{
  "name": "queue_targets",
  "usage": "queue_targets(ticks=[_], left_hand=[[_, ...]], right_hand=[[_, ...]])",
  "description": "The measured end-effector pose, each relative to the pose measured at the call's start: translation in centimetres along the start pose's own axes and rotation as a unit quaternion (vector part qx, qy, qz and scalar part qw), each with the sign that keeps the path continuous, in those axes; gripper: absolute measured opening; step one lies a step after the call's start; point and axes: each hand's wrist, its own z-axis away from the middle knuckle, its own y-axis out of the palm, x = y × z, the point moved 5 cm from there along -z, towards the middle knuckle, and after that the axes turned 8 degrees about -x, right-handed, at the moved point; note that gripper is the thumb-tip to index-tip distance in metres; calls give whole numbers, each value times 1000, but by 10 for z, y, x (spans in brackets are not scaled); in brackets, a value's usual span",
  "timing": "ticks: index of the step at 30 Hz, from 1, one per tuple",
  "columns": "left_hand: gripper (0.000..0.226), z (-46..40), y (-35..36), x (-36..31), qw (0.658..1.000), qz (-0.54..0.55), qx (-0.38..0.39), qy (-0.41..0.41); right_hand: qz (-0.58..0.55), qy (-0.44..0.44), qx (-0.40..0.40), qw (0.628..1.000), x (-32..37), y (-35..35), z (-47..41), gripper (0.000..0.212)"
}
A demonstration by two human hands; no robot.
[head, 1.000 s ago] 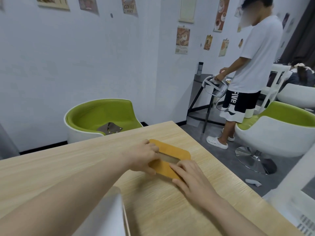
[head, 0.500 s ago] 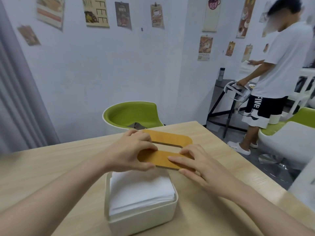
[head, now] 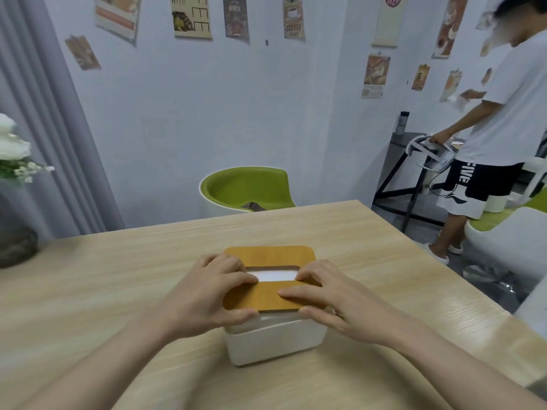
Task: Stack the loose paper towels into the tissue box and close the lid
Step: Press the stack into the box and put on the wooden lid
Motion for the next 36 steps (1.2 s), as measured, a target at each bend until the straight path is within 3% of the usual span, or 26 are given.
queue_targets(ticks=[8, 26, 29, 32, 36], left_hand=[[61, 7, 16, -4, 998, 52, -8, -26], [64, 19, 18, -11, 998, 66, 3, -10], [55, 14, 18, -10, 997, 72, 3, -4], [54, 8, 22, -5, 994, 90, 42, -34], [73, 7, 27, -1, 991, 81, 95, -49]], right_hand=[[-16, 23, 33, 999, -12, 9, 3, 39], [-55, 28, 19, 998, -10, 9, 11, 41], [-65, 38, 18, 997, -11, 13, 11, 42], [-108, 69, 9, 992, -16, 12, 11, 40], [-122, 109, -2, 987, -25, 14, 6, 42]])
